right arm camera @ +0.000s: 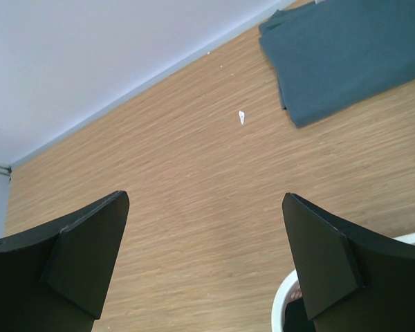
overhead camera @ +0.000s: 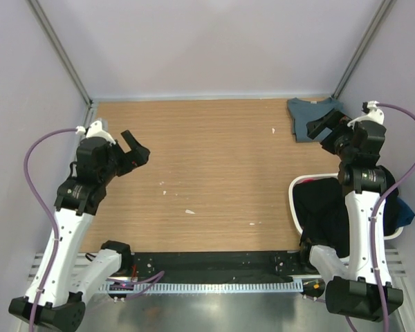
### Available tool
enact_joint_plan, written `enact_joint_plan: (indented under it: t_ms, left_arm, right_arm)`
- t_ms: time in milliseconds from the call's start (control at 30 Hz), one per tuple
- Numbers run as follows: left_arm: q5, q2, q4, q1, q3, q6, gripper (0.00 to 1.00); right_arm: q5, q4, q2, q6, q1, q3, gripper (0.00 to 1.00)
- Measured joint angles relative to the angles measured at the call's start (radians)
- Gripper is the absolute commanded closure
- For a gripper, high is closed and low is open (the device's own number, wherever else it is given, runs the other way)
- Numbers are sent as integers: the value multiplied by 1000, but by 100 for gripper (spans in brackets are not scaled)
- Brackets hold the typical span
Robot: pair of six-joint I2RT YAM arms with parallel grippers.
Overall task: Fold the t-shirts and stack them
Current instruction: Reset both grippers
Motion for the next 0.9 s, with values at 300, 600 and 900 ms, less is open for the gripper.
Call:
enact_joint_plan:
  t_ms: [300, 600, 900]
  left_arm:
    - [-8, 154, 79, 0, 62, 47, 0]
    - [9, 218, 143, 2, 124, 137, 0]
    - [8, 195, 153, 4, 97, 133, 0]
  right_arm:
    - [121, 130, 51, -1, 0, 35, 0]
    - [168, 209, 70, -11, 0, 43, 0]
    - [181, 217, -61, -43, 0, -20, 0]
